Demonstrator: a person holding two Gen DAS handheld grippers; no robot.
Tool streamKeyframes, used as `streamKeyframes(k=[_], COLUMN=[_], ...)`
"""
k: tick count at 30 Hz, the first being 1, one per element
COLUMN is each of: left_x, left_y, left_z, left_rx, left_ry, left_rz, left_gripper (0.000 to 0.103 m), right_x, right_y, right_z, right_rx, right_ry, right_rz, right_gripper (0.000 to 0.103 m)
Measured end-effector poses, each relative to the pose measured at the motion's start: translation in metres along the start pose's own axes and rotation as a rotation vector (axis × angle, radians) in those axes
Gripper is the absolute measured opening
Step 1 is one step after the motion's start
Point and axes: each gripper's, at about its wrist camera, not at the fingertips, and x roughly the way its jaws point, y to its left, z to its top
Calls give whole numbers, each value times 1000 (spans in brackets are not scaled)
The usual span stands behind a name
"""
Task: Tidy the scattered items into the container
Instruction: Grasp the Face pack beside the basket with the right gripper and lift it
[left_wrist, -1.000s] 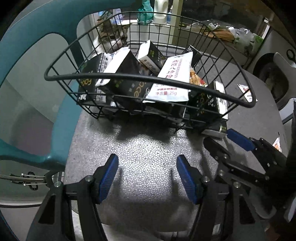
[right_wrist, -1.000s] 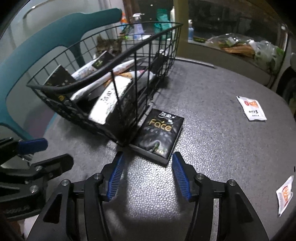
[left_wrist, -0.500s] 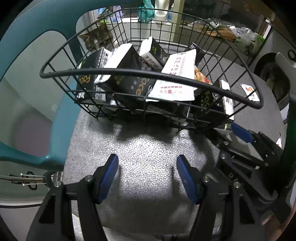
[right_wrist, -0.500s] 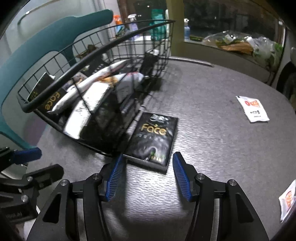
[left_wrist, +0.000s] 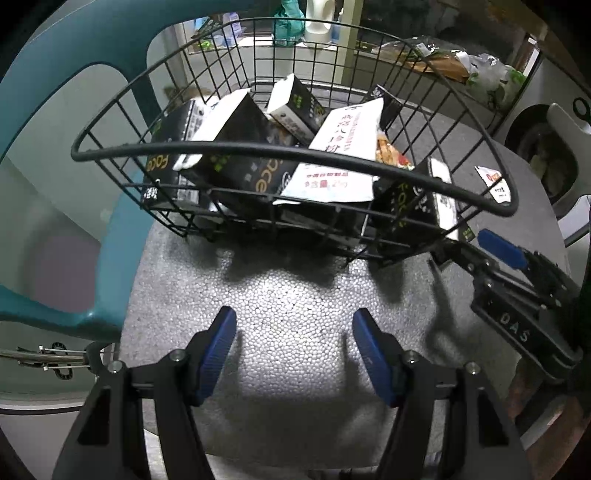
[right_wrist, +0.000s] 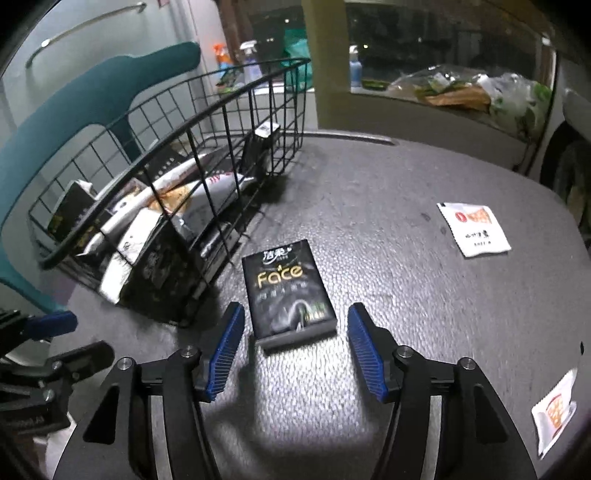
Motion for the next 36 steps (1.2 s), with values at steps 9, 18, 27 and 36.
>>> streamKeyframes(k=[9, 18, 27, 36], left_x=[6, -4, -9, -11], left_y=[11, -8, -94, -173], left_z=[1, -4, -18, -20], left_rx=[-13, 24, 138, 219], left_ry=[11, 3, 13, 22], left_rz=[0, -25, -81, -145], left_gripper=[70, 70, 70, 70], right_x=[15, -19, -88, -116], right_y=[4, -26, -131, -199], right_z=[5, -15, -47, -64], right_rx=[-33, 14, 151, 243], right_ry=[24, 21, -34, -24], right_rz=[19, 2, -217, -506], right_gripper=[49, 48, 48, 48])
